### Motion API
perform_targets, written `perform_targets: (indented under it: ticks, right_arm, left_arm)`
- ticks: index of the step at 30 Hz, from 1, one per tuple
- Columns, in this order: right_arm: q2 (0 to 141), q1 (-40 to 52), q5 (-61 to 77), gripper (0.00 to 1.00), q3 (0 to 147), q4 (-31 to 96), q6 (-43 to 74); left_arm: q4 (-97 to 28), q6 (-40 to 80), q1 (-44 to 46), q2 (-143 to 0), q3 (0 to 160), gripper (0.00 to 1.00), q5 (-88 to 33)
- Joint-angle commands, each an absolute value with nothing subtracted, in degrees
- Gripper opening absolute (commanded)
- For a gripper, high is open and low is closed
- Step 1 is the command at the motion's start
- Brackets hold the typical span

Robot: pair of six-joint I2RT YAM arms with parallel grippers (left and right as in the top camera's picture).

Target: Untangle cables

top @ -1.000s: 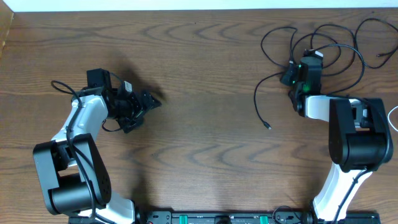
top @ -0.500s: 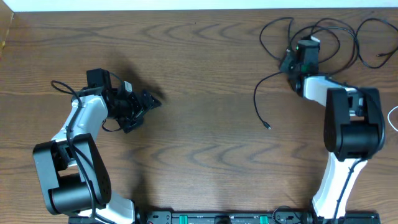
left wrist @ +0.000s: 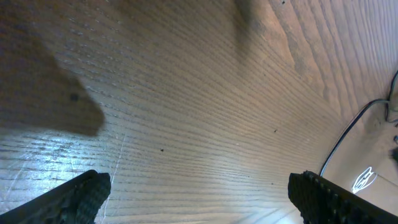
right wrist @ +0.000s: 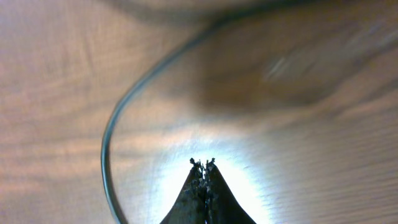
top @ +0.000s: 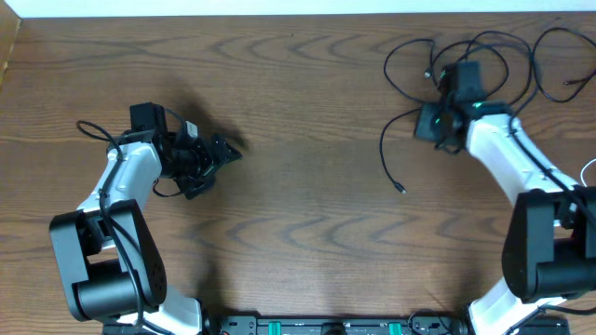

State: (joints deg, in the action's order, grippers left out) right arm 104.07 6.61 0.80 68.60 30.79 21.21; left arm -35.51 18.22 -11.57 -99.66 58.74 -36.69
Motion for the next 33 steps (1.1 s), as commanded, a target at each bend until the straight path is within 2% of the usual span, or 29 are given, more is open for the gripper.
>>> perform_targets:
  ticks: [1,11,19,25,33]
  right_arm:
    - [104.92,9.41,2.13,0.01,64.38,28.12,18.44]
    - [105.34,12.1,3.03,0.02,48.8,7.03,20.08]
    - [111.68,11.75,1.93,0.07,48.1,-7.77,17.45]
    - [118.91,8.49,-2.2,0.01,52.49,-15.86,16.6]
    - [132.53,4.73,-2.33,0.01,69.93,-17.32,15.09]
  left_arm:
    - [-35.48,18.31,-11.84,-99.9,59.02,0.98,-36.12]
    - [-35.48,18.31,-11.84,-99.9,59.02,0.98,-36.12]
    - [-35.48,18.31,-11.84,-99.9,59.02,0.98,-36.14]
    - [-35.48,18.31,-11.84,-99.9,59.02,0.98,-36.12]
    - [-35.48,18.31,-11.84,-99.9,59.02,0.98,-36.12]
